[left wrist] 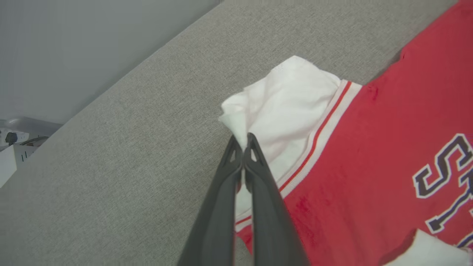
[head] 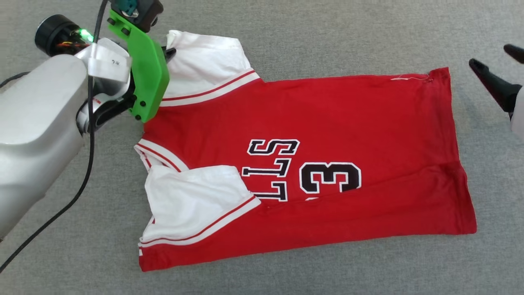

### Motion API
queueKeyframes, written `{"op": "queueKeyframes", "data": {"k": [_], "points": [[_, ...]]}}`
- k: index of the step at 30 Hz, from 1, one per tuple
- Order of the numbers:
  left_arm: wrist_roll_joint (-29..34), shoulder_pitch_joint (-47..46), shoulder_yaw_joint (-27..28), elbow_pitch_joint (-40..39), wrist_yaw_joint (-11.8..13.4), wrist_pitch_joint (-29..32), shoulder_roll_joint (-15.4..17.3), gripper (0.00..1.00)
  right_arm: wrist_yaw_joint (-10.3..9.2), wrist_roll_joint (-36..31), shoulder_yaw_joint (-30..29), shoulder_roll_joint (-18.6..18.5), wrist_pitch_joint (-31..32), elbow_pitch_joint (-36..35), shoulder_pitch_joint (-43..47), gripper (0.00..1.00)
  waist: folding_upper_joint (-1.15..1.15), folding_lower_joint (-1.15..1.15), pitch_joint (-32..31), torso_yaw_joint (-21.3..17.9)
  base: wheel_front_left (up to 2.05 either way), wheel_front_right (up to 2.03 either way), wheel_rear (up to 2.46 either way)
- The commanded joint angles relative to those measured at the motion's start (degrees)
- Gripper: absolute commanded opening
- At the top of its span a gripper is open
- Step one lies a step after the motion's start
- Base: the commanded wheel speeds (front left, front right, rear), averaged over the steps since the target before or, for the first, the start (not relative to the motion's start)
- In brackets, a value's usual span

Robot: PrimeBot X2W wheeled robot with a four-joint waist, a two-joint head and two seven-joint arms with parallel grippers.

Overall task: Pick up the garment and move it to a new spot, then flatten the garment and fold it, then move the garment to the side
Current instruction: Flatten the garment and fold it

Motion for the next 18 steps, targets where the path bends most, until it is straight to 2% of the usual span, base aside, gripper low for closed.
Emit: {"op": "queueKeyframes", "data": {"k": [1,4,10,18], "points": [[0.7,1.2,-0.1,-1.2,0.2,-0.9,0.5,0.00,-0.04,1.6,1.3,-0.4,2.8,1.7,-1.6,1.00,0.00,0.00,-1.1,2.0,0.00,0.00,0.00],[1.6,2.1,-0.3,-4.0,1.3,-2.1,0.9,0.00,-0.04,4.0,4.0,-0.8,8.4,5.6,-4.5,1.00,0.00,0.00,-0.6,3.1,0.00,0.00,0.00],[3.0,2.6,-0.3,-8.5,3.3,-3.5,1.8,0.00,-0.04,4.6,7.8,0.5,13.6,13.7,-9.4,1.00,0.00,0.00,1.4,4.6,0.00,0.00,0.00],[3.9,1.9,0.3,-11.8,4.7,-4.7,2.0,0.00,-0.04,6.8,9.0,6.0,12.0,25.2,-12.3,1.00,0.00,0.00,3.8,5.7,0.00,0.00,0.00]]}}
